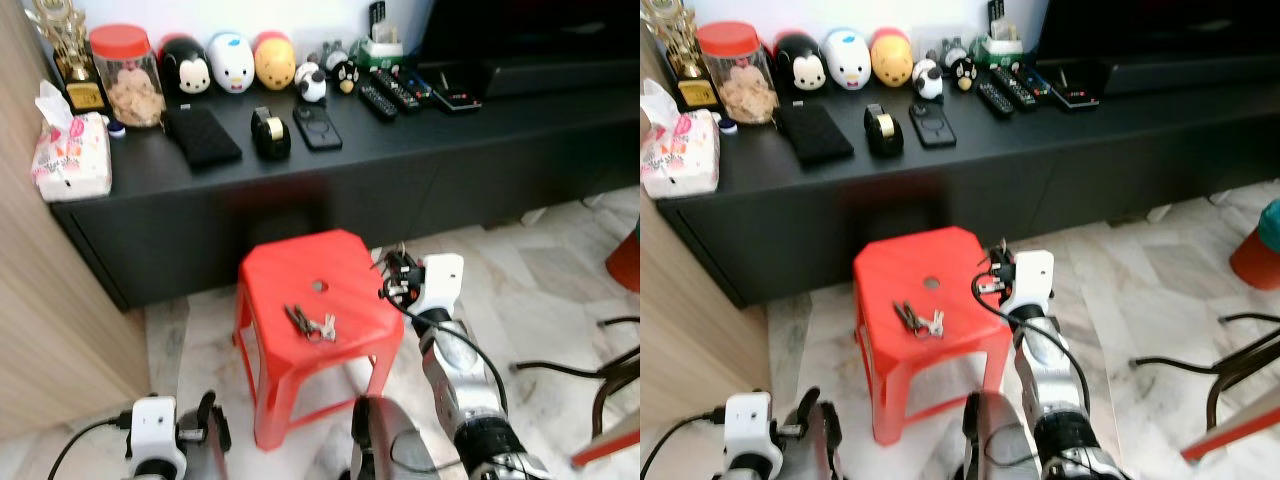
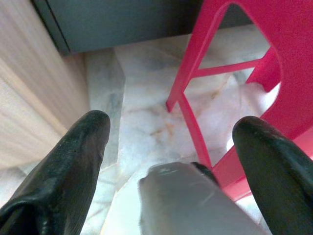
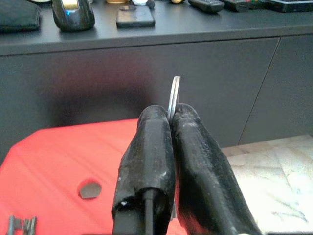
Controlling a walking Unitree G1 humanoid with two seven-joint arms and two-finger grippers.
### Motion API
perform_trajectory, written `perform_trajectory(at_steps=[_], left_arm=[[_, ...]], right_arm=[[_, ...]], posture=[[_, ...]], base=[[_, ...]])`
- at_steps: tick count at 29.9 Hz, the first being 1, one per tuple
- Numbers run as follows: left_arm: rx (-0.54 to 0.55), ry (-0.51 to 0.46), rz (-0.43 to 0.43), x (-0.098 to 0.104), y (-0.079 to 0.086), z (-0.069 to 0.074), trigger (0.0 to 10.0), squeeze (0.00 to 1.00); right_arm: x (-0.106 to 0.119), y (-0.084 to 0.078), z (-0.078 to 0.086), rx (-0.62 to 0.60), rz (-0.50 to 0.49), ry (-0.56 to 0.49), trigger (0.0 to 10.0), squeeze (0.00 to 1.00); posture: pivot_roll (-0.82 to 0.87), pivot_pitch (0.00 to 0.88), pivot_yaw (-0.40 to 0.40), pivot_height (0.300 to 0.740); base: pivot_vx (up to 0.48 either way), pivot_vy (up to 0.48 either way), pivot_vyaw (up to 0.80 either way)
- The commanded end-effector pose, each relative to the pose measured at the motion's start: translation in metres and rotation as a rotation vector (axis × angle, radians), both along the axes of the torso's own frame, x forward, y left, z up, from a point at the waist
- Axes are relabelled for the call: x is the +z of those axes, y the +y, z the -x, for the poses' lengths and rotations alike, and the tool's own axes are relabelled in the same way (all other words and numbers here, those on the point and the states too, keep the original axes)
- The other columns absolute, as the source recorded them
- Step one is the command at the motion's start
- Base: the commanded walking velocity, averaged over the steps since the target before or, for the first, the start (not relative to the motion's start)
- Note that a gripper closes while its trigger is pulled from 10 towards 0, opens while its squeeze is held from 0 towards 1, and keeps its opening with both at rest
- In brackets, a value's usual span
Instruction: Hang keys on a hook
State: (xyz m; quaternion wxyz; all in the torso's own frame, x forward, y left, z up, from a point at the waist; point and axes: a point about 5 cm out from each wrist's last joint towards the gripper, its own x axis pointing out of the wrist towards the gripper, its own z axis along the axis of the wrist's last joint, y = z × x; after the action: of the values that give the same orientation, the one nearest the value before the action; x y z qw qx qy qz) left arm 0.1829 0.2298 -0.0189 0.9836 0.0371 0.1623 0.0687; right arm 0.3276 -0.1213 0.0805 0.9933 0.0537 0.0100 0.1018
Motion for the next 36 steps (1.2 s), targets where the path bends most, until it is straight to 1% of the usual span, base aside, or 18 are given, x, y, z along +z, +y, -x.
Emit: perform_trajectory(at_steps=[1, 4, 5, 8, 11, 14, 15, 17, 18, 19, 20, 21, 22, 25, 28, 30, 32, 36], left_arm=[[0.003, 0.022, -0.001, -0.005, 0.0, 0.004, 10.0, 0.0], [0.01, 0.044, 0.003, -0.01, 0.001, 0.006, 10.0, 0.0], [0.013, 0.07, 0.008, -0.015, 0.001, 0.008, 10.0, 0.0], [0.021, 0.104, 0.015, -0.022, 0.002, 0.011, 10.0, 0.0], [0.06, 0.148, 0.04, -0.029, 0.005, 0.016, 10.0, 0.0], [0.087, 0.188, 0.055, -0.035, 0.007, 0.022, 10.0, 0.0], [0.108, 0.226, 0.062, -0.041, 0.01, 0.027, 10.0, 0.0], [0.129, 0.26, 0.045, -0.044, 0.014, 0.034, 10.0, 0.0], [0.138, 0.287, 0.044, -0.048, 0.016, 0.041, 10.0, 0.0], [0.141, 0.301, 0.049, -0.049, 0.017, 0.044, 10.0, 0.0], [0.141, 0.301, 0.049, -0.049, 0.017, 0.044, 10.0, 0.0], [0.142, 0.339, 0.058, -0.054, 0.018, 0.052, 10.0, 0.0], [0.144, 0.355, 0.058, -0.056, 0.018, 0.056, 10.0, 0.0], [0.179, 0.439, 0.063, -0.065, 0.022, 0.077, 10.0, 0.0], [0.2, 0.509, 0.072, -0.071, 0.023, 0.093, 10.0, 0.0], [0.196, 0.517, 0.069, -0.072, 0.023, 0.094, 10.0, 0.0], [0.191, 0.51, 0.067, -0.071, 0.023, 0.092, 10.0, 0.0], [0.165, 0.468, 0.068, -0.068, 0.02, 0.078, 10.0, 0.0]], right_arm=[[0.008, -0.002, -0.003, -0.002, -0.005, -0.029, 10.0, 0.0], [0.006, -0.002, -0.002, 0.001, -0.003, -0.02, 10.0, 0.0], [0.005, -0.002, -0.001, 0.003, -0.002, -0.015, 10.0, 0.0], [0.004, -0.002, -0.001, 0.009, 0.002, -0.011, 10.0, 0.0], [0.005, -0.003, -0.002, 0.007, 0.002, -0.012, 10.0, 0.0], [0.005, -0.004, -0.003, 0.004, 0.0, -0.015, 10.0, 0.0], [0.005, -0.004, -0.004, 0.006, 0.001, -0.014, 10.0, 0.0], [0.006, -0.003, -0.003, 0.008, 0.002, -0.015, 10.0, 0.0], [0.006, -0.003, -0.003, 0.009, 0.001, -0.017, 10.0, 0.0], [0.006, -0.003, -0.003, 0.01, 0.001, -0.017, 10.0, 0.0], [0.006, -0.003, -0.003, 0.01, 0.001, -0.017, 10.0, 0.0], [0.006, -0.003, -0.003, 0.01, -0.001, -0.018, 10.0, 0.0], [0.005, -0.003, -0.003, 0.011, -0.001, -0.017, 10.0, 0.0], [0.002, -0.001, -0.001, 0.013, 0.003, -0.004, 10.0, 0.0], [-0.003, 0.002, 0.002, 0.017, 0.004, 0.019, 10.0, 0.0], [-0.005, 0.002, 0.003, 0.016, 0.002, 0.021, 10.0, 0.0], [-0.008, 0.001, 0.005, 0.003, 0.014, 0.035, 10.0, 0.0], [-0.013, -0.001, 0.01, -0.013, 0.011, 0.046, 10.0, 0.0]], posture=[[0.04, 0.048, -0.142, 0.663], [0.04, 0.044, -0.142, 0.678], [0.05, 0.041, -0.143, 0.688], [0.04, 0.033, -0.142, 0.703], [0.04, 0.021, -0.143, 0.728], [0.04, 0.014, -0.146, 0.74], [0.05, 0.01, -0.147, 0.74], [0.05, 0.007, -0.145, 0.74], [0.05, 0.007, -0.145, 0.74], [0.05, 0.007, -0.145, 0.74], [0.05, 0.007, -0.145, 0.74], [0.05, 0.0, -0.143, 0.74], [0.05, 0.0, -0.14, 0.74], [0.05, 0.0, -0.135, 0.74], [0.04, 0.0, -0.129, 0.74], [0.04, 0.0, -0.128, 0.74], [0.04, 0.0, -0.123, 0.74], [0.05, 0.0, -0.123, 0.74]], base=[[0.0, 0.0, 0.0], [0.0, 0.0, 0.0], [0.0, 0.0, 0.0], [0.0, 0.0, 0.0], [0.0, 0.0, 0.0], [0.0, 0.0, 0.0], [0.0, 0.0, 0.0], [0.0, 0.0, 0.0], [0.0, 0.0, 0.0], [0.0, 0.0, 0.0], [0.0, 0.0, 0.0], [0.0, 0.0, 0.0], [0.0, 0.0, 0.0], [0.0, 0.0, 0.0], [0.0, 0.0, 0.0], [0.0, 0.0, 0.0], [0.0, 0.0, 0.0], [0.0, 0.0, 0.0]])
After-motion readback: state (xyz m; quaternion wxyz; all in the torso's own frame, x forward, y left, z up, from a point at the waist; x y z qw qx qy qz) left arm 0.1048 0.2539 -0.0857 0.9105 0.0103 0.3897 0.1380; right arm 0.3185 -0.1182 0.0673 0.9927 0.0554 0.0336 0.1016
